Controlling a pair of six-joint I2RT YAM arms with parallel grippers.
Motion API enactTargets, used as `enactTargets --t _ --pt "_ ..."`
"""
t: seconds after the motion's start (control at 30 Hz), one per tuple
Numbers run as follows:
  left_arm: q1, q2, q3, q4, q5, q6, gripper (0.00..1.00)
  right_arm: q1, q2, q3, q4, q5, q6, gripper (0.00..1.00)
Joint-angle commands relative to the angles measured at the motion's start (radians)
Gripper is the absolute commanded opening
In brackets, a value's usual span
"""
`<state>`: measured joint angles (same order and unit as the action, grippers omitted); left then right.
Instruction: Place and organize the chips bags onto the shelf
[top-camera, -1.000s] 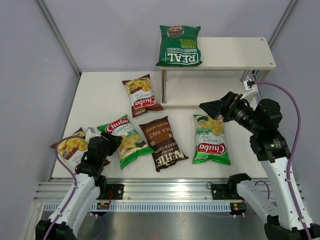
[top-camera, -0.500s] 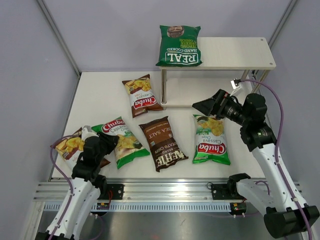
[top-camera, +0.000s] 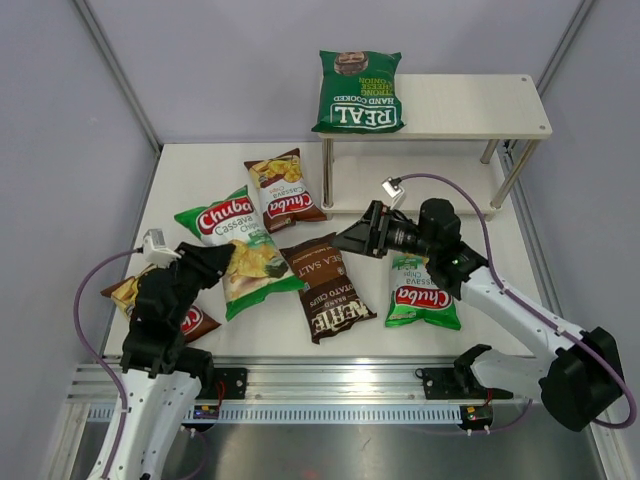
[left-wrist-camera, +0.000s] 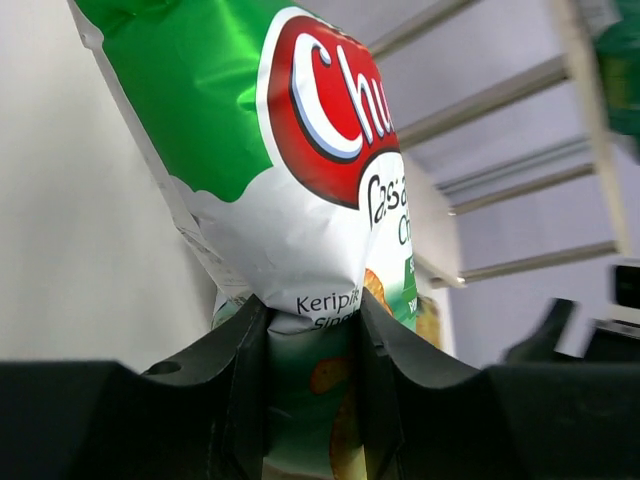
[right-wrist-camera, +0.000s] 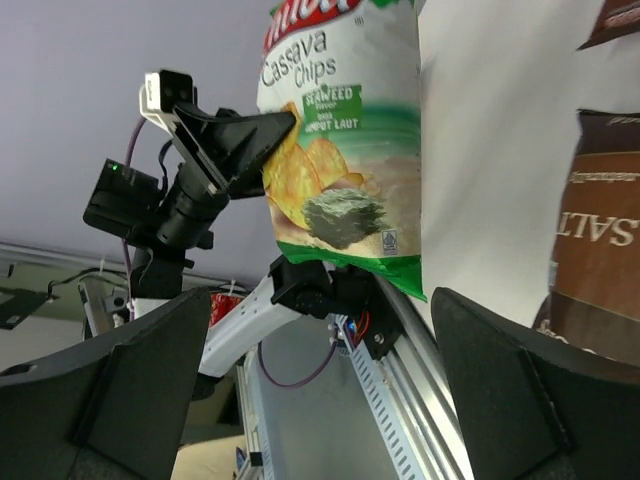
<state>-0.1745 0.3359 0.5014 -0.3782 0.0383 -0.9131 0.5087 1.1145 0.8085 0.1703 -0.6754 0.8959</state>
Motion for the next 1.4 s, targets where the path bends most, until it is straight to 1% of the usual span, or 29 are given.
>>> enactTargets --t 0.0,0.07,0.1,0.13,0.17,0.3,0.33,0.43,0.6,0.8,0.9,1.07,1.1,1.2,1.37 --pt "0.004 -0.014 0.071 0.169 0.124 -0.038 0.0 0.091 0.025 -0.028 0.256 0.069 0.066 0.99" --pt "0.004 -0.003 0.086 0.234 0.176 -0.072 0.0 0.128 0.024 -0.034 0.293 0.111 0.034 0.99" --pt "0.004 0.002 0.089 0.257 0.21 -0.082 0.0 0.161 0.024 -0.031 0.287 0.152 0.002 0.99" --pt "0.004 0.005 0.089 0.319 0.23 -0.098 0.0 0.175 0.028 -0.025 0.278 0.163 -0.009 1.0" --pt "0.004 0.008 0.088 0.349 0.248 -0.107 0.0 0.186 0.05 -0.017 0.267 0.166 -0.015 0.99" --pt "0.003 0.023 0.065 0.511 0.324 -0.168 0.0 0.246 0.114 -0.003 0.3 0.142 -0.005 0.99" --pt "0.003 0.023 0.057 0.58 0.345 -0.193 0.0 0.279 0.14 -0.002 0.313 0.139 -0.005 0.99" --pt "0.0 0.023 0.036 0.65 0.353 -0.217 0.0 0.346 0.182 0.004 0.394 0.099 0.001 0.99" --pt "-0.006 0.018 0.031 0.68 0.348 -0.227 0.0 0.379 0.182 0.0 0.46 0.117 -0.023 0.98" --pt "-0.01 0.006 0.034 0.599 0.301 -0.198 0.0 0.384 0.143 -0.017 0.537 0.122 -0.006 0.99" --pt "-0.011 -0.008 0.017 0.578 0.256 -0.214 0.0 0.402 0.14 -0.017 0.538 0.129 -0.006 0.99" --pt "-0.017 -0.07 -0.035 0.624 0.169 -0.288 0.0 0.442 0.151 -0.029 0.546 0.195 -0.032 0.99" --pt "-0.017 -0.095 -0.04 0.633 0.132 -0.3 0.0 0.447 0.153 -0.031 0.546 0.207 -0.034 1.0" --pt "-0.017 -0.116 -0.032 0.65 0.089 -0.325 0.0 0.452 0.153 -0.042 0.558 0.241 -0.038 0.99" --pt "-0.019 -0.095 -0.011 0.673 0.075 -0.334 0.0 0.459 0.174 -0.005 0.594 0.214 -0.032 0.99"
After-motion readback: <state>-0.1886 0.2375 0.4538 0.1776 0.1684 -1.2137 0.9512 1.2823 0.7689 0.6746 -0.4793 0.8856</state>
